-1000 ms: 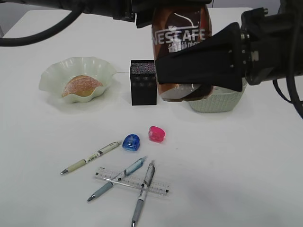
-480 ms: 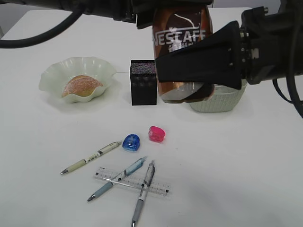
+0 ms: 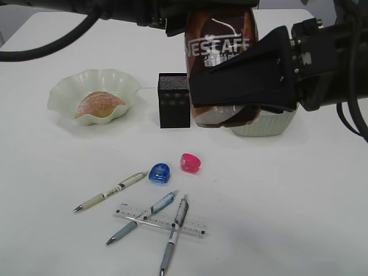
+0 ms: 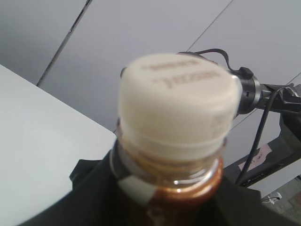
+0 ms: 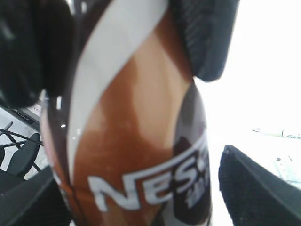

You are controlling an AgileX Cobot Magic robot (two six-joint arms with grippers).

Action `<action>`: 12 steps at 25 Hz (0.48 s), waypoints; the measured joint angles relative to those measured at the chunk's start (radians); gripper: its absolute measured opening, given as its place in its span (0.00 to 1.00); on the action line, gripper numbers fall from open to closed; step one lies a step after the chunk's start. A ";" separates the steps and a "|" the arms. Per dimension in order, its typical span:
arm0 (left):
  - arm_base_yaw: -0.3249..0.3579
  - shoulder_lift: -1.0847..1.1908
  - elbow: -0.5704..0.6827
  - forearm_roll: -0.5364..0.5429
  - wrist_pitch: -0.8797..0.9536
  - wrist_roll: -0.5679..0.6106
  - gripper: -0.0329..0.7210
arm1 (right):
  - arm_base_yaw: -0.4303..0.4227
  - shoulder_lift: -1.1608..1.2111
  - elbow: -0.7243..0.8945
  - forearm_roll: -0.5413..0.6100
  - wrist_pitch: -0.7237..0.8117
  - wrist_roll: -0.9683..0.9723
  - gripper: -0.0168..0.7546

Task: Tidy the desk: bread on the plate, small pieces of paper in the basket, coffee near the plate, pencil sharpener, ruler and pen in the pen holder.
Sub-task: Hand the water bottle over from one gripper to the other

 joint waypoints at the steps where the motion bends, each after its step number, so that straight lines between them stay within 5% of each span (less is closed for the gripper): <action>1: 0.000 0.000 0.000 0.000 0.000 0.000 0.46 | 0.000 0.000 0.000 0.000 0.000 0.003 0.89; 12: 0.030 0.002 0.000 0.038 0.006 -0.006 0.45 | 0.000 0.000 0.000 0.002 0.002 0.009 0.88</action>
